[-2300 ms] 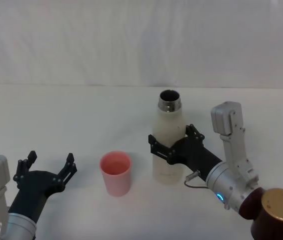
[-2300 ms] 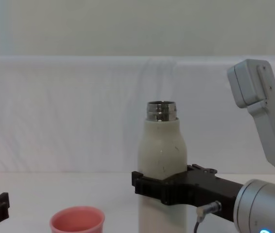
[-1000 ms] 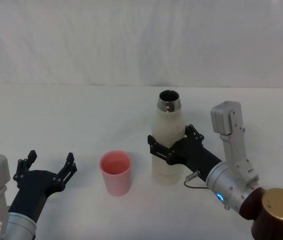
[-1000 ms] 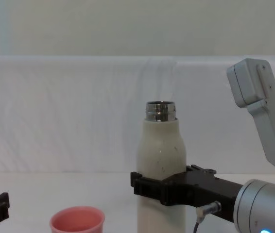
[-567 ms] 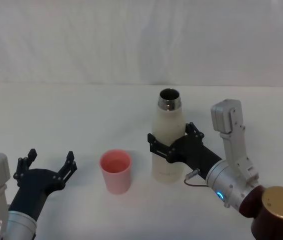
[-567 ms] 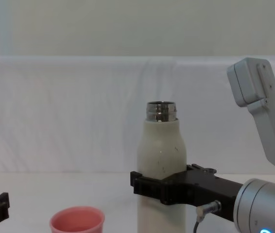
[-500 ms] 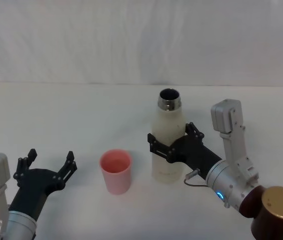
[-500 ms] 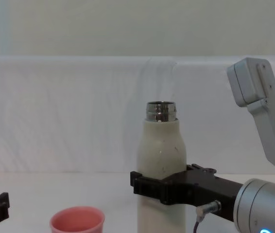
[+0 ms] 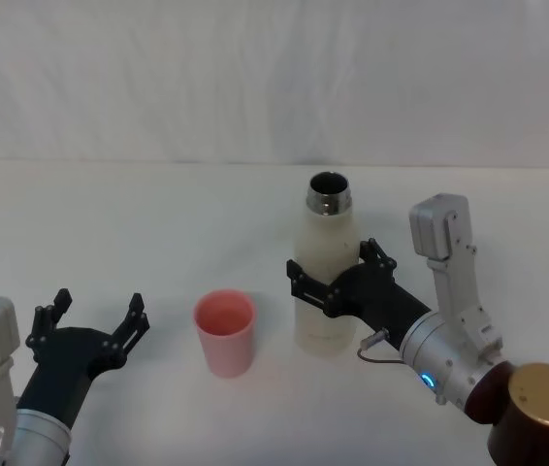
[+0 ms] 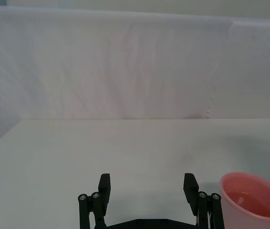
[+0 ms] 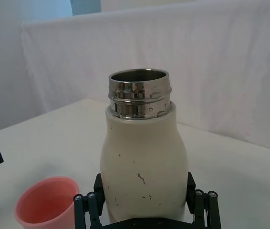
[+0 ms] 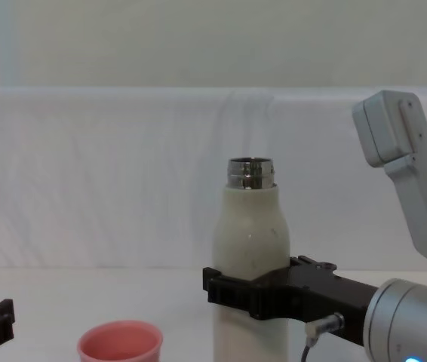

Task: Grasp the thermos with one hand and pour water into the cup lid.

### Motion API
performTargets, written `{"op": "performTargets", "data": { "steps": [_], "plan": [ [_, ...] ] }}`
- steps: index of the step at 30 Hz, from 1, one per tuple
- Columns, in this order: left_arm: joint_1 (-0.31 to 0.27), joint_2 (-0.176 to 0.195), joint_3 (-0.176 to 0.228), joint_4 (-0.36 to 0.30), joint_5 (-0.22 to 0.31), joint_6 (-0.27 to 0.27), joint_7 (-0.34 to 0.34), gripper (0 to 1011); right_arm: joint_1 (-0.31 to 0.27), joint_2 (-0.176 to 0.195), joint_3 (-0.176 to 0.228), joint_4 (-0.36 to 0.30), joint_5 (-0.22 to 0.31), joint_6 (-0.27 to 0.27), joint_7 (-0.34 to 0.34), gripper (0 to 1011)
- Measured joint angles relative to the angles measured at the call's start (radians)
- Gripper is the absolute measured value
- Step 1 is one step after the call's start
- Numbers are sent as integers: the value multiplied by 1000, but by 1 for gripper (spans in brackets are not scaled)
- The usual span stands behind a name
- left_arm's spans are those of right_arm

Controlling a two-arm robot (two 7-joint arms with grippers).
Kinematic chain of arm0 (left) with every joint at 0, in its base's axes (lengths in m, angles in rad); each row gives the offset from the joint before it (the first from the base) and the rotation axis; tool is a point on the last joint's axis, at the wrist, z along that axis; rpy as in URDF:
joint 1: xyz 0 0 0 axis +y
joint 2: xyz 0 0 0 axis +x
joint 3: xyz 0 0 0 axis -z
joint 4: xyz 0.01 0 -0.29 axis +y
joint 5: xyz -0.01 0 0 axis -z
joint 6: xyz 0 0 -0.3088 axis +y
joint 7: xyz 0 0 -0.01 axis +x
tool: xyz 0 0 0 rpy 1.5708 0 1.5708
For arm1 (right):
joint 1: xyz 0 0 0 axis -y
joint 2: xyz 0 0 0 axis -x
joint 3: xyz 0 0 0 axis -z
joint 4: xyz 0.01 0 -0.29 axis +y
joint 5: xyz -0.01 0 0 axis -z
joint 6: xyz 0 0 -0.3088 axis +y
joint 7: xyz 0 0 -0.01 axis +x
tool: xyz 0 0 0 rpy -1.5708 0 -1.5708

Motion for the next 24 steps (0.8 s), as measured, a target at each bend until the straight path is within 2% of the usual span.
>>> {"op": "performTargets", "data": {
  "steps": [24],
  "plan": [
    [0,0,0,0,0,0,0,1001,-63,51,12,-90,32,-18,-14,1001]
  ]
}}
